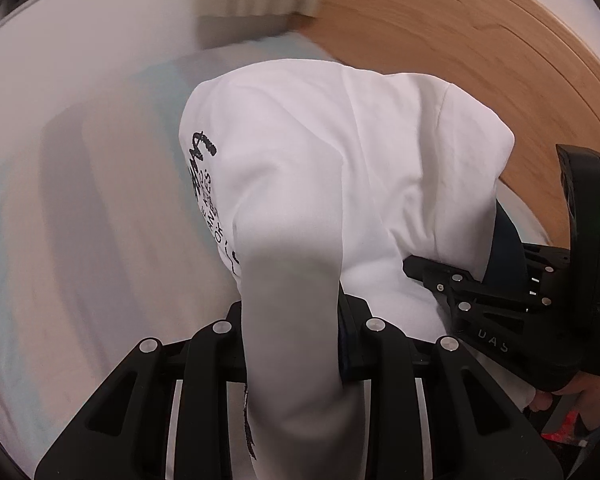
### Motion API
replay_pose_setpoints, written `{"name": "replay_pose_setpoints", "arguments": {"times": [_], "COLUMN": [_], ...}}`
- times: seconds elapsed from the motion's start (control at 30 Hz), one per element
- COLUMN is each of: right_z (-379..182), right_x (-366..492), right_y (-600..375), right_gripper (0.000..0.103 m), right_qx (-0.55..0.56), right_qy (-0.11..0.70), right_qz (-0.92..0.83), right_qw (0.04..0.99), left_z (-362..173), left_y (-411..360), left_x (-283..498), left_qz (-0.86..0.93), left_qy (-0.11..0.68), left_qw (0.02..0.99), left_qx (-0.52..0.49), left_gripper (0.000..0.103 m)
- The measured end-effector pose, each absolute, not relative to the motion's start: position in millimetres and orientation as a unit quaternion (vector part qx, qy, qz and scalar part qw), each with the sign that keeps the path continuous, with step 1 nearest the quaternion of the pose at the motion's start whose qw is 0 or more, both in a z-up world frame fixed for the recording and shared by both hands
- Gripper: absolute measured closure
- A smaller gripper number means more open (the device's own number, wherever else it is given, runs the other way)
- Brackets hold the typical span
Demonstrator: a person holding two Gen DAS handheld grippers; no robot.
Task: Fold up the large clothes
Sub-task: 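Lift the white-and-blue bundle with both tools and carry it toward the headboard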
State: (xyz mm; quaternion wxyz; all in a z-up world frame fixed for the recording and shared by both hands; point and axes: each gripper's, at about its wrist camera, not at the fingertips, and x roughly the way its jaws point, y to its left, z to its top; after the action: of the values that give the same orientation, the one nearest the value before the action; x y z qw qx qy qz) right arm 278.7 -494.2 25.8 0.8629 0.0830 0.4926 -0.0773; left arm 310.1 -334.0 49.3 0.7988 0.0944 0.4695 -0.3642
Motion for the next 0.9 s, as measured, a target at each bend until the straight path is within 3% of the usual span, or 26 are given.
{"name": "replay_pose_setpoints", "arguments": {"times": [0.5,0.9], "right_z": [-18,-63], "right_x": [135,125], "right_y": [-655,-679], "right_gripper": [0.084,0.084], "right_qx": [0.130,0.153], "right_qy": [0.501,0.499], "right_qz": [-0.236,-0.264], "right_qw": [0.822,0.811], "left_z": [-2,-50], "left_y": [-528,-584], "left_x": [230,226], "left_qz": [-0.478,-0.490], "left_qy": [0.465,0.463], "left_qw": [0.727,0.711], "left_qx": [0.161,0.197], "left_gripper": [0.075,0.073]}}
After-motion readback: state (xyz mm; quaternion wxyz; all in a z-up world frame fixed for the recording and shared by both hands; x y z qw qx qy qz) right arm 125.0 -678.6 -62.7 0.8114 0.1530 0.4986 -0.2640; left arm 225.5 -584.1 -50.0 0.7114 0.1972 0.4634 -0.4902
